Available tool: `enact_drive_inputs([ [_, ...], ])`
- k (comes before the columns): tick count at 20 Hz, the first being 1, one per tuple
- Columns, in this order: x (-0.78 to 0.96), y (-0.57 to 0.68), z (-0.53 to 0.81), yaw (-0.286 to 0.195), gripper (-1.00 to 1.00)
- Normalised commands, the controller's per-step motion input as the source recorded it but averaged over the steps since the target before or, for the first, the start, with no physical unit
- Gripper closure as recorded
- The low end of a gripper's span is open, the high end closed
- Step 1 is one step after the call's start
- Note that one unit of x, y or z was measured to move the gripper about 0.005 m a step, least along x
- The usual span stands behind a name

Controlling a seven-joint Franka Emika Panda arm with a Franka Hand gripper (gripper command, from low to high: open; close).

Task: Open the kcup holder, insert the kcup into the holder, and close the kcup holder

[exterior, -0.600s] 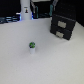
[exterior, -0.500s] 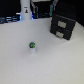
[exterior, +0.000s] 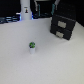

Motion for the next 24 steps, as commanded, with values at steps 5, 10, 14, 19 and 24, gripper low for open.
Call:
enact_drive_inputs([
  [5, -0.29, 0.57, -0.03, -0.158, -1.00],
  [10, -0.19, 0.64, -0.03, -0.172, -1.00],
  [14, -0.08, 0.66, -0.08, -0.175, -1.00],
  [19, -0.08, 0.64, -0.16, -0.162, -1.00],
  [24, -0.04, 0.62, -0.21, -0.161, -1.00],
])
